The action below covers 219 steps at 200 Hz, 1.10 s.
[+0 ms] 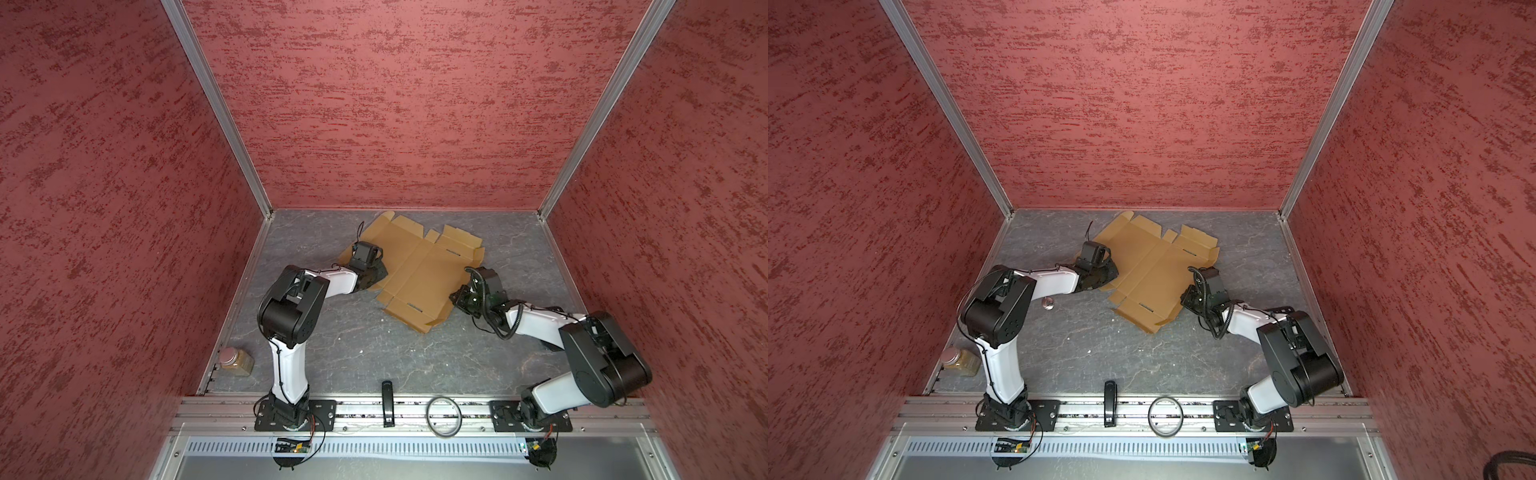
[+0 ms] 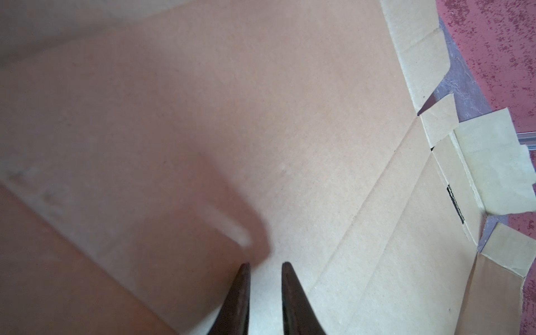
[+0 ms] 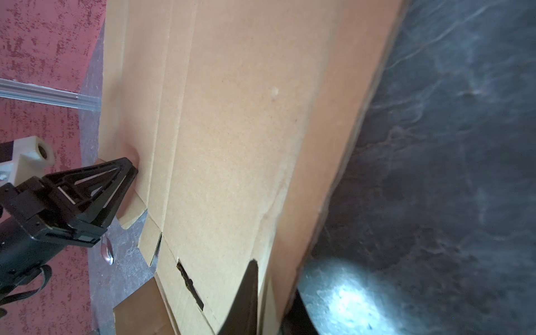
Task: Assemble paper box
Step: Rotate the paper box at the center of the table.
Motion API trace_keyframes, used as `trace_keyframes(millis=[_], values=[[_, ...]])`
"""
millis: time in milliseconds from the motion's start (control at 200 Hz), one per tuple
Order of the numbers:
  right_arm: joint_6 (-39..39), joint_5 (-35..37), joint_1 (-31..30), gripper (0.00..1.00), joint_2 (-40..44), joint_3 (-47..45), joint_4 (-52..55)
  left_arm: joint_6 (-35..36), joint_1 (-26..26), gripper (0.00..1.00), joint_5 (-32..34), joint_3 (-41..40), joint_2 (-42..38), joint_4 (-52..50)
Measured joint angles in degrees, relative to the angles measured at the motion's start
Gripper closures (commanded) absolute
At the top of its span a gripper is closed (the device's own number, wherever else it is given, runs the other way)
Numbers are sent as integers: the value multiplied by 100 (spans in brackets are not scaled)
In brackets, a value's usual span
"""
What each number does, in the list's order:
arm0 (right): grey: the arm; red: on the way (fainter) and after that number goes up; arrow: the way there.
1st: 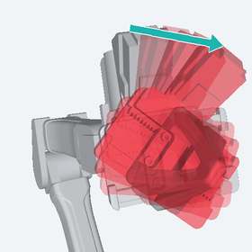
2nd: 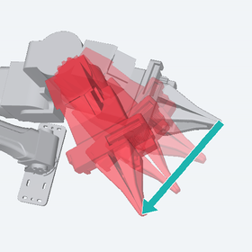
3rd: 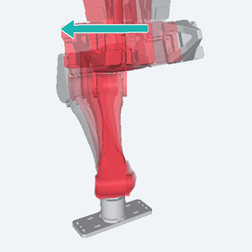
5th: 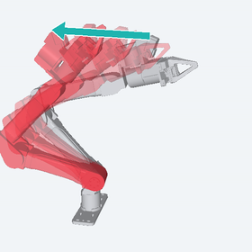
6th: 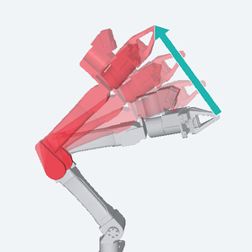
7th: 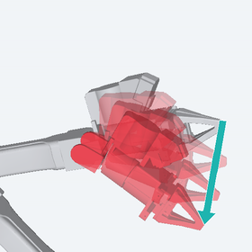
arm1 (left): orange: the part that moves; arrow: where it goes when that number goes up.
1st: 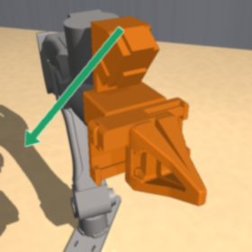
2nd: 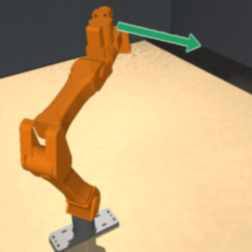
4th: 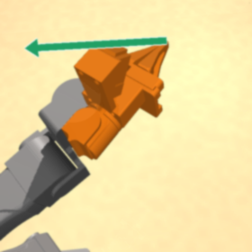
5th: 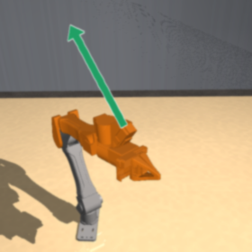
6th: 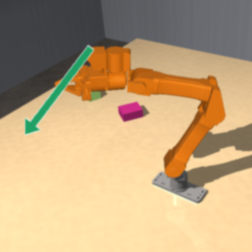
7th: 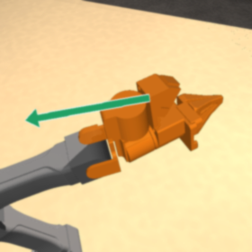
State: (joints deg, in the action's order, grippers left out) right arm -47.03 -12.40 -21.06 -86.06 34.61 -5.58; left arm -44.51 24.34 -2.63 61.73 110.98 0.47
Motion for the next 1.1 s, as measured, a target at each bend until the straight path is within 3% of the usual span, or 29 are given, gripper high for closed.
trace_keyframes(millis=[240, 686, 1097], values=[[605, 282, 4, 95, -31, 645, 957, 39, -118, 57, -136, -24, -295, -450], [2105, 527, 466, 96, -732, 2500, 2918, 472, -605, 45, -348, 446, -1062, -1515], [3287, 717, 841, 95, -1576, 4251, 4323, 1416, -1029, 31, -833, 1255, -1530, -2232]])
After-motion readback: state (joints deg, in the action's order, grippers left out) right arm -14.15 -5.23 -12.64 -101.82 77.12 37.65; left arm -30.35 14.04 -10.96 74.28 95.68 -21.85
